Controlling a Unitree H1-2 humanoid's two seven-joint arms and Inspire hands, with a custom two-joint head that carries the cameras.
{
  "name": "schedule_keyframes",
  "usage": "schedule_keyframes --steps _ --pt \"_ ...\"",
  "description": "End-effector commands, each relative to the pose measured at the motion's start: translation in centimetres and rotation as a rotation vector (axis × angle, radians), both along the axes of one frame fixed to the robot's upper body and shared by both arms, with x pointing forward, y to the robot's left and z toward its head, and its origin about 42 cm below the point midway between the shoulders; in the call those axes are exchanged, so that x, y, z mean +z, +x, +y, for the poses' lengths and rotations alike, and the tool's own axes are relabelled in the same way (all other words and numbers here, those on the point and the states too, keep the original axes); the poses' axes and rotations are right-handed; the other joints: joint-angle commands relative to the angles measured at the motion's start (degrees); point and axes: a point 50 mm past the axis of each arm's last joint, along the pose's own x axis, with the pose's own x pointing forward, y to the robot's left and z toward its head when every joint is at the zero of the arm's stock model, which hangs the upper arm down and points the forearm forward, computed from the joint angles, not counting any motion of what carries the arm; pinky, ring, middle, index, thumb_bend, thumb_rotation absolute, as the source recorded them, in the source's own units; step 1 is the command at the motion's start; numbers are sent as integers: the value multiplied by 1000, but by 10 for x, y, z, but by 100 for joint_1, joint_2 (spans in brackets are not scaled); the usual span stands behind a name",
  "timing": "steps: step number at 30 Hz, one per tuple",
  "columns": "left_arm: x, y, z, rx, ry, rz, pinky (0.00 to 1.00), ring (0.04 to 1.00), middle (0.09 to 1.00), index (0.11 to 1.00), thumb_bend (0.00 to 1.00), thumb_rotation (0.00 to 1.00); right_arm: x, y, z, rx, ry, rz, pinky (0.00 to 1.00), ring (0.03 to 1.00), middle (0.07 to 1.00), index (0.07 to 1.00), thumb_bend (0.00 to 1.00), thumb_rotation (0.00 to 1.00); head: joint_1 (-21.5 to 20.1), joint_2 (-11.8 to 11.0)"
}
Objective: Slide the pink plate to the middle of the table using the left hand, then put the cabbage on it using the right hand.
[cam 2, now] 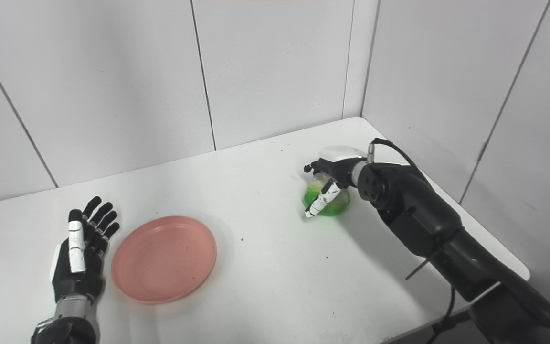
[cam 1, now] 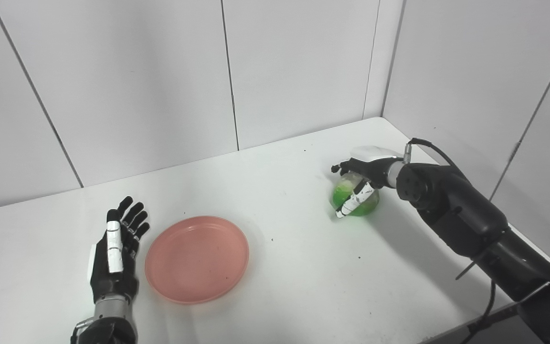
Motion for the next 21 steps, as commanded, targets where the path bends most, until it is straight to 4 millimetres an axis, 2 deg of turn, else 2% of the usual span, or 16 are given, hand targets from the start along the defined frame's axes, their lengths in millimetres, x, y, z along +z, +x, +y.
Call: schedule_keyframes --steps 1,7,12,16,21 --pt "-9 -6 3 -9 -5 10 895 884 864 845 724 908 18 4 -10 -7 -35 -25 1000 875 865 870 1000 420 1 -2" --pt "-8 -7 3 -2 -7 14 880 877 861 841 728 901 20 3 -17 1 -58 -44 1000 904 864 857 1000 384 -5 10" --pt "-8 -8 2 -5 -11 20 877 880 863 842 732 894 21 1 -18 20 -100 -79 1000 949 912 860 1000 419 -2 13" --pt "-9 -8 3 -4 -5 17 874 878 856 832 729 892 22 -2 -18 36 -81 -131 1000 953 929 867 1000 404 0 30" --pt "-9 -8 4 -7 6 10 842 871 856 835 735 898 26 -3 -18 47 -58 -164 1000 998 997 929 1000 360 0 30"
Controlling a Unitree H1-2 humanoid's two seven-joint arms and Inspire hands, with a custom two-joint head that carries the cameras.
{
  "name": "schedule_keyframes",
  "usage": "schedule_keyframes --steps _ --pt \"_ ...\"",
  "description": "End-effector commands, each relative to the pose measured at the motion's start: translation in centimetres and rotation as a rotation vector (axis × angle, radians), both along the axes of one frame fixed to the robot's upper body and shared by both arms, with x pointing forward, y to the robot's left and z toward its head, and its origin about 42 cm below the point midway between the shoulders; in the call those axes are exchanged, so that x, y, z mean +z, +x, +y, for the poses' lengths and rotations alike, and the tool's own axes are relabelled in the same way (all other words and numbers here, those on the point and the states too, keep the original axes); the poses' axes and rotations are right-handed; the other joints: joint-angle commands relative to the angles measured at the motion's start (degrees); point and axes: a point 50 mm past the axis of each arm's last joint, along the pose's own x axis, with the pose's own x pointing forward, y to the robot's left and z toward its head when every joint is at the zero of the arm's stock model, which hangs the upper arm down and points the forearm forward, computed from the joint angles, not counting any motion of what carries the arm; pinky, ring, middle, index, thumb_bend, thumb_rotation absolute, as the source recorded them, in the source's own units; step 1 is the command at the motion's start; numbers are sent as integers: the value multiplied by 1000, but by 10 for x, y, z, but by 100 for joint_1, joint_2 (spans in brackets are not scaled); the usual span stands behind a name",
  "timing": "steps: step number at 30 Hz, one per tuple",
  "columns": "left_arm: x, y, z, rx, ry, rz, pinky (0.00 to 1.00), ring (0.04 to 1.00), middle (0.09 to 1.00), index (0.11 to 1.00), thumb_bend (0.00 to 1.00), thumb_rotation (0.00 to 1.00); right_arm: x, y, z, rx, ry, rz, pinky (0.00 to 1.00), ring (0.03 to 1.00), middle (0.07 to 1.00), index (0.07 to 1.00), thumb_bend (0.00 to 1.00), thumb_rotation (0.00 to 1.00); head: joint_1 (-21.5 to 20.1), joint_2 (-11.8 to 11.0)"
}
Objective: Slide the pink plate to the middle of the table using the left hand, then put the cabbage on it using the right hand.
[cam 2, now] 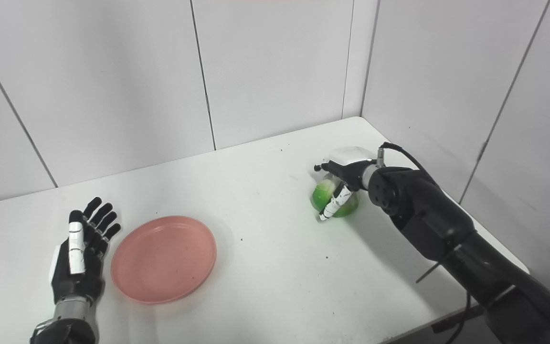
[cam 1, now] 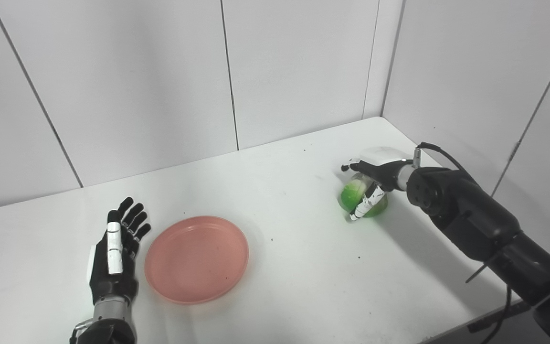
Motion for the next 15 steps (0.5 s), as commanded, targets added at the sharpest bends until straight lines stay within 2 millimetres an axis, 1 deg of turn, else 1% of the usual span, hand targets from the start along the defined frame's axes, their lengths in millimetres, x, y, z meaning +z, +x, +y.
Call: schedule_keyframes --steps 1,4,6,9,13,15 --pt "-9 -5 3 -4 8 12 846 869 853 831 731 896 32 3 -1 47 -18 -110 1000 999 999 931 1000 361 4 -5" --pt "-10 -5 3 -2 6 18 861 878 859 834 728 908 34 4 -2 57 -33 -107 1000 1000 1000 931 1000 361 1 -3" --pt "-10 -5 3 6 -8 21 844 871 853 828 736 884 35 5 -3 61 -37 -92 1000 1000 1000 938 1000 353 1 -3" --pt "-9 -5 2 10 5 21 834 866 851 828 730 890 37 6 -5 70 -32 -59 1000 1000 1000 964 1000 329 2 3" --pt "-9 -5 3 2 4 24 862 878 862 839 728 896 38 8 -5 86 -37 -36 1000 1000 1000 983 1000 280 2 3" --pt "-8 -6 3 0 7 20 840 873 859 835 719 898 38 9 -5 91 -48 -20 1000 1000 1000 993 1000 262 2 3"
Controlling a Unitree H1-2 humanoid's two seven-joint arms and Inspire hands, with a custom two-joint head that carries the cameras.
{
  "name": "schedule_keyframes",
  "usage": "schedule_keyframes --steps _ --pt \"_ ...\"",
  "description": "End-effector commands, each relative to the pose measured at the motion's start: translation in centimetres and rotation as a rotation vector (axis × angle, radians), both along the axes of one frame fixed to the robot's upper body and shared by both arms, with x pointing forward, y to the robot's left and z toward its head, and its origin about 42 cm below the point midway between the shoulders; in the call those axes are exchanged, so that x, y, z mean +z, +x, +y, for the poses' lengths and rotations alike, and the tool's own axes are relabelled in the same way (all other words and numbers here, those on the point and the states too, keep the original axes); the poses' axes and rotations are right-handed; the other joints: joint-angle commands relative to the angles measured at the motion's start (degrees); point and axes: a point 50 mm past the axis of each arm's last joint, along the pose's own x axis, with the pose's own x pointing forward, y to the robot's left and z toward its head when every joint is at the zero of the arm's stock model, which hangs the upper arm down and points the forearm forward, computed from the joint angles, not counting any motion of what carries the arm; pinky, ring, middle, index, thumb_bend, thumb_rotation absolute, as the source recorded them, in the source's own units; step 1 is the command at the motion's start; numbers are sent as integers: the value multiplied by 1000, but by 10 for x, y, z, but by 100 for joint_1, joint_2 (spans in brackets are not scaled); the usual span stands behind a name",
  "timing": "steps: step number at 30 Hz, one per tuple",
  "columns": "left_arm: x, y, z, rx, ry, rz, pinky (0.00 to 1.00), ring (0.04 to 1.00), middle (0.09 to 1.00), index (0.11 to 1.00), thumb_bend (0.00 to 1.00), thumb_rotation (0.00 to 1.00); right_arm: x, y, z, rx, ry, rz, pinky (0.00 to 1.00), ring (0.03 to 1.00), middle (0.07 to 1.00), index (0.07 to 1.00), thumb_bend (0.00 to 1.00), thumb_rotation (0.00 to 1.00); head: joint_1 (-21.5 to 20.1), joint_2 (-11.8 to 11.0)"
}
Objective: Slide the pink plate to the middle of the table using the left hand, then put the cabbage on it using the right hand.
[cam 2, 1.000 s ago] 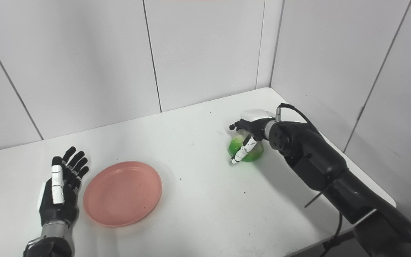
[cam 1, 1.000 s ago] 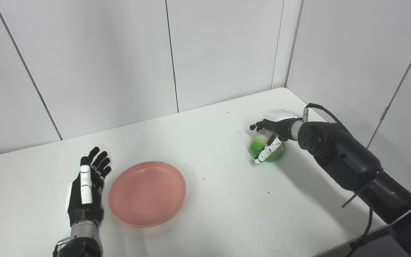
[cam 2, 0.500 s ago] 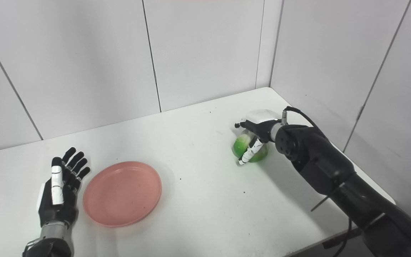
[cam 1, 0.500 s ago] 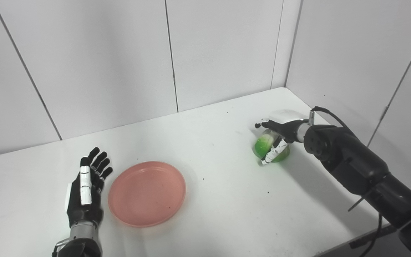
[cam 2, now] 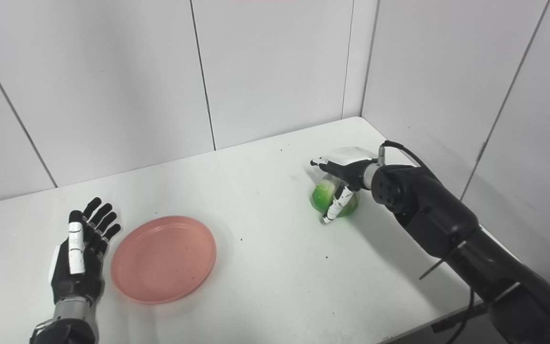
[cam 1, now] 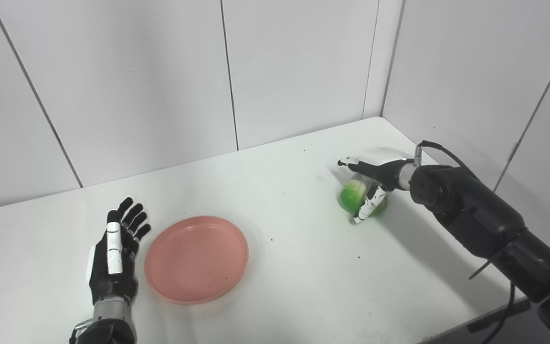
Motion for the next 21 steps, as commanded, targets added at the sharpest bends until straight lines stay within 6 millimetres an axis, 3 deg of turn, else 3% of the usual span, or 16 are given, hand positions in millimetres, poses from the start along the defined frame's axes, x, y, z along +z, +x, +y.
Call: schedule_keyframes --steps 1,7,13,21 --pt "-8 -6 3 -6 6 15 846 875 860 837 715 901 36 9 -3 36 -50 -71 998 1000 1000 997 1000 266 2 -6" --pt "-5 -6 3 -16 -8 24 881 888 864 843 704 885 45 10 -2 43 -61 -40 991 1000 1000 1000 1000 266 17 37" --pt "-6 -6 3 -8 -8 18 885 881 860 840 692 877 59 10 -4 69 -114 -51 900 1000 1000 1000 1000 271 11 48" --pt "-5 -6 3 -7 0 23 865 882 862 842 705 881 72 9 -9 65 -131 -48 981 1000 1000 1000 1000 264 9 63"
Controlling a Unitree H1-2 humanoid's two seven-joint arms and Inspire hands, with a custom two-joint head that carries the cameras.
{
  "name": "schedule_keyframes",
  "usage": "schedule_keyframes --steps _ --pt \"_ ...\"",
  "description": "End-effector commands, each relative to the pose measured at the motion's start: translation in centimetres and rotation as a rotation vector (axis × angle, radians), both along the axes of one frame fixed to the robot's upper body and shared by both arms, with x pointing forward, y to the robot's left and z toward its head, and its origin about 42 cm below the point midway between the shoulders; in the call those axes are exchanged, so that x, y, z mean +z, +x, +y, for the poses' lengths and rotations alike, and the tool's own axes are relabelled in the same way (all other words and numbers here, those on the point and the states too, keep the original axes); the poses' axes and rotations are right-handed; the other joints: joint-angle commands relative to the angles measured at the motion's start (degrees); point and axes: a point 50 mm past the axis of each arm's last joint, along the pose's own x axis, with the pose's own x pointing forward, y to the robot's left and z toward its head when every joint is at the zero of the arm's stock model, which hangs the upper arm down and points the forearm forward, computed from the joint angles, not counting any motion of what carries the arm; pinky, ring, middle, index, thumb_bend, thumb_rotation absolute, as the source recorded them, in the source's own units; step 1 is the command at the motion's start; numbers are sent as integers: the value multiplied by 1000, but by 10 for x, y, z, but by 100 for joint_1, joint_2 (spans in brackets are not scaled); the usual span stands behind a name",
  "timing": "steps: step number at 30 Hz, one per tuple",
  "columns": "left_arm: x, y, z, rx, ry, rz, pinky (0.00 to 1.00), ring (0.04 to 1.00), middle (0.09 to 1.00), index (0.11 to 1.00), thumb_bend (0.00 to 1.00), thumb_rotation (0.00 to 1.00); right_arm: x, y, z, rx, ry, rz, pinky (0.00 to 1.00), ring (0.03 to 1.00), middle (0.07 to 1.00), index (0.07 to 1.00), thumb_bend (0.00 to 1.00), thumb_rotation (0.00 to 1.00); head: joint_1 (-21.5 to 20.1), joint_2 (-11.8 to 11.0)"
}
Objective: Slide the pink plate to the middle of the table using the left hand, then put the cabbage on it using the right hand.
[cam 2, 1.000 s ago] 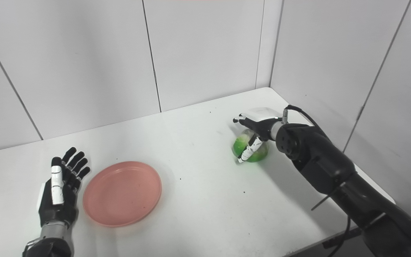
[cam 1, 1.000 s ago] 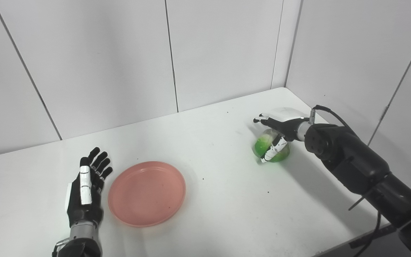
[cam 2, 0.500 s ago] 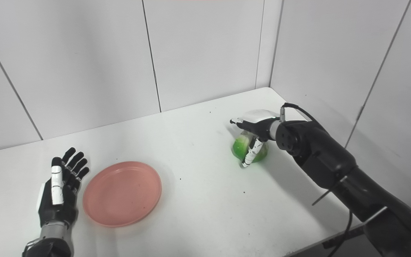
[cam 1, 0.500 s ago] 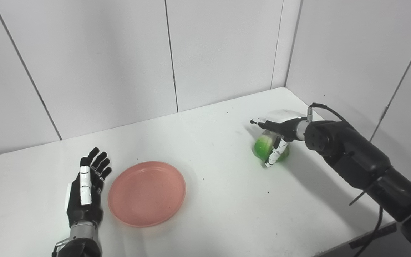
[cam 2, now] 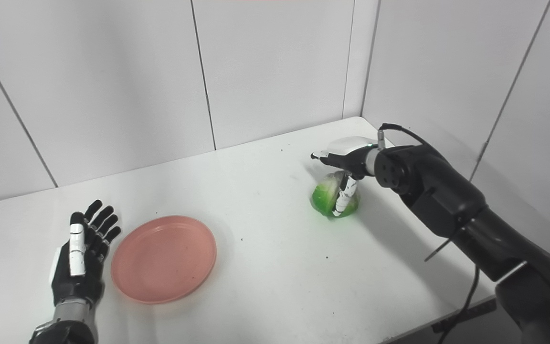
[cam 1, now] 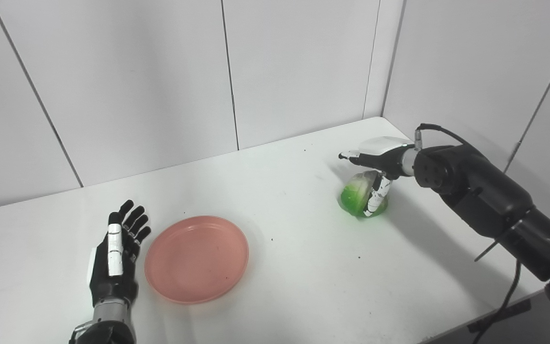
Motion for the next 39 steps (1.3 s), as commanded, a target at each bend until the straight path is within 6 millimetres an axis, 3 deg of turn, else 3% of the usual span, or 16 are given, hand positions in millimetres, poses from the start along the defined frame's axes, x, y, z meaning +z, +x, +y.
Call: schedule_keyframes --steps 1,6,10,15,19,22,28,30,39 --pt "-5 -3 2 2 2 2 859 881 863 841 704 882 43 4 -3 15 -38 -97 986 1000 1000 1000 1000 260 1 -8" --pt "-4 -3 2 -1 -8 5 881 887 867 846 700 888 46 3 -5 15 -72 -81 1000 1000 1000 1000 1000 276 1 -1" --pt "-4 -3 1 13 19 1 840 864 850 833 705 891 40 3 -7 26 -81 -72 977 998 1000 999 1000 279 1 -1" --pt "-4 -4 2 11 8 2 847 871 857 838 700 887 32 3 -8 34 -81 -60 821 967 1000 976 1000 282 -3 28" --pt "-3 -5 2 1 4 2 865 884 867 848 696 893 23 3 -8 14 -35 -38 759 962 996 953 1000 237 8 49" --pt "-3 -5 2 8 -1 7 818 869 863 840 695 894 17 2 -6 4 5 -35 736 952 990 925 1000 185 2 56" --pt "-3 -4 2 4 2 -3 862 876 860 842 695 889 4 1 -4 13 8 -33 694 913 975 886 1000 136 2 56" --pt "-3 -4 1 10 -3 -2 828 862 852 836 688 887 0 1 -3 18 11 -34 700 911 979 885 1000 129 2 56" --pt "0 -6 2 -3 -3 8 848 886 867 848 696 900 -16 6 -6 7 30 -48 702 897 947 853 981 54 16 108"
